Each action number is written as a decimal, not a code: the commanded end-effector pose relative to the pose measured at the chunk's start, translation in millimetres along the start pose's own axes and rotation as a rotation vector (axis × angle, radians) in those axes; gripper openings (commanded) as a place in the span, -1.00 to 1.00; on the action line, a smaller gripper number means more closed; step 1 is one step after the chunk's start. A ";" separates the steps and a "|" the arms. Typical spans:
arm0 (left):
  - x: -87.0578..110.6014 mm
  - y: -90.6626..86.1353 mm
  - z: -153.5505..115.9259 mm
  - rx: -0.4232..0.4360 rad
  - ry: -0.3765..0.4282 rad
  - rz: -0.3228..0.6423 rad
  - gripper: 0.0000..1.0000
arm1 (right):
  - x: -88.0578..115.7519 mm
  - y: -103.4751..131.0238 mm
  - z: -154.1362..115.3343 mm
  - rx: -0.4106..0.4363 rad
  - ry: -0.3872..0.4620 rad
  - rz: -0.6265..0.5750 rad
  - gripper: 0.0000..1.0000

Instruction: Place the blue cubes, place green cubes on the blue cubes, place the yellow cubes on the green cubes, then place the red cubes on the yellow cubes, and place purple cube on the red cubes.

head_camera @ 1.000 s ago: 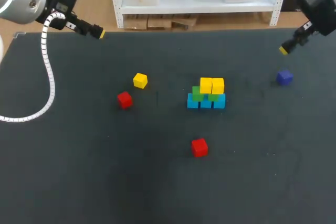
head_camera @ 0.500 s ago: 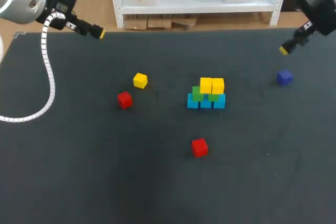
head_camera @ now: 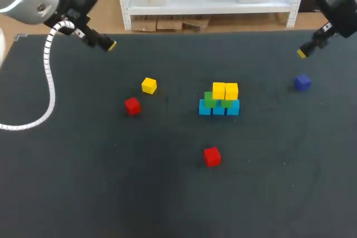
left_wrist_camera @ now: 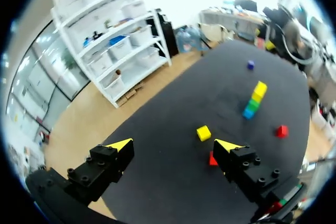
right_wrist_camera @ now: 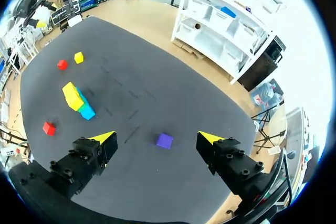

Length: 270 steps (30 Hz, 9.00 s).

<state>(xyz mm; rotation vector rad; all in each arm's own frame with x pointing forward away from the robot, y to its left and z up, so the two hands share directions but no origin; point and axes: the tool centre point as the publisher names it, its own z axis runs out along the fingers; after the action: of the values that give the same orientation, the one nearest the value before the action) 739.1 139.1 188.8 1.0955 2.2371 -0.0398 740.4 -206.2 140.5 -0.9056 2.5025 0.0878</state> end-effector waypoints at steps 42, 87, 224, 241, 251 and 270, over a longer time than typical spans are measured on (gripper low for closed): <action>-26.5 -74.6 126.0 0.380 0.261 0.985 1.00 | -0.6 -0.7 0.9 -0.002 0.000 0.000 1.00; 25.4 -72.9 195.2 0.533 0.389 1.000 1.00 | -0.6 -0.7 0.9 -0.002 0.000 0.000 1.00; -82.1 -219.5 134.9 0.509 0.485 0.668 -1.00 | -0.6 -0.7 0.9 -0.002 0.000 0.000 1.00; -81.4 -222.6 138.6 0.507 0.489 0.661 -1.00 | -0.6 -0.7 0.9 -0.002 0.000 0.000 1.00; -80.1 -222.6 142.4 0.496 0.490 0.659 -1.00 | -0.6 -0.7 0.9 -0.002 0.000 0.000 1.00; -78.6 -222.4 143.7 0.495 0.492 0.664 1.00 | -0.6 -0.7 0.9 -0.002 0.000 0.000 1.00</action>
<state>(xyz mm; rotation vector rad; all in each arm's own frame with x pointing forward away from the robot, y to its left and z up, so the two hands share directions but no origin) 688.8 -102.3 64.8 2.2795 2.1920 -0.0479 740.5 -206.3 140.7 -0.9054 2.5031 0.0880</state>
